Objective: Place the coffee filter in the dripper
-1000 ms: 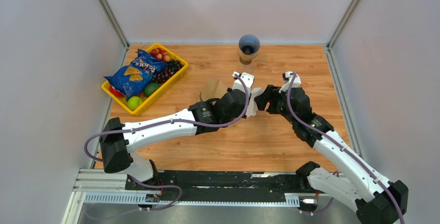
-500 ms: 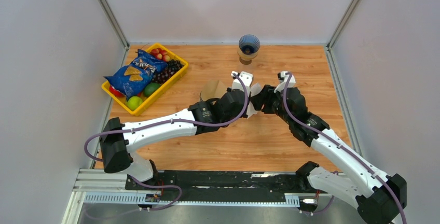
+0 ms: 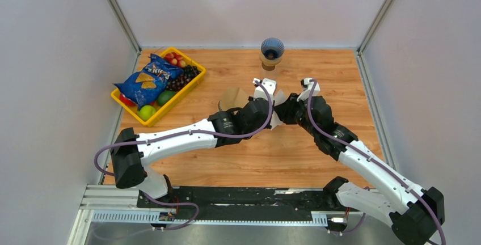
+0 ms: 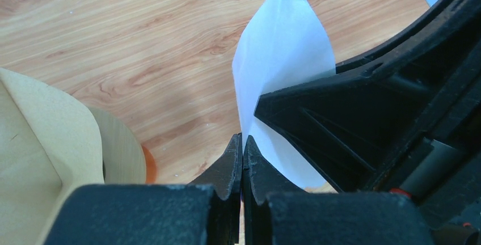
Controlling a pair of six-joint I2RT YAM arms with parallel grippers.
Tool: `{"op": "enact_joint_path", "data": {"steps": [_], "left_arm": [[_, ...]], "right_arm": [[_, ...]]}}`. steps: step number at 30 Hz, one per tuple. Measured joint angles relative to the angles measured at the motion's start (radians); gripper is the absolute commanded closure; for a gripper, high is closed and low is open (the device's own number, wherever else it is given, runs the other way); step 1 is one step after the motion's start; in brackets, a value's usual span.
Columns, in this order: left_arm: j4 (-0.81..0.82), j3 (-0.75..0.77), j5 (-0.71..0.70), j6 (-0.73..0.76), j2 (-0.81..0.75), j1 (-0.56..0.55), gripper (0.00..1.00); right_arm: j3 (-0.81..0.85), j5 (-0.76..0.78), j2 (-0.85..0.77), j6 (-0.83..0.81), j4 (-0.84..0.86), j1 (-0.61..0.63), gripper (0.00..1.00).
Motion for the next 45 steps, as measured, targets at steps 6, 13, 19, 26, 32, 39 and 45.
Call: {"op": "enact_joint_path", "data": {"steps": [6,13,19,26,32,39,45], "left_arm": [[0.001,0.0,-0.025,-0.005,0.009,0.0,1.0],[-0.014,0.003,-0.103,-0.019,0.009,-0.001,1.0],[-0.042,0.003,-0.187,-0.03,0.009,-0.002,1.0],[-0.044,0.005,-0.223,-0.048,0.009,-0.006,1.0],[-0.043,0.005,-0.228,-0.059,0.009,-0.015,1.0],[-0.044,0.005,-0.226,-0.078,0.009,-0.016,1.0],[-0.051,0.007,-0.242,-0.131,0.009,-0.018,1.0]], "right_arm": [[0.0,-0.004,-0.006,-0.001,0.002,0.0,0.95],[0.0,0.019,-0.008,-0.024,-0.002,0.0,0.99],[0.0,0.067,-0.032,-0.047,-0.045,0.001,0.99],[0.0,0.106,-0.072,-0.053,-0.086,0.007,1.0],[0.0,0.135,-0.072,-0.053,-0.106,0.012,1.0],[0.0,0.15,-0.073,-0.052,-0.115,0.015,1.0],[-0.002,0.165,-0.106,-0.03,-0.117,0.017,1.0]]}}
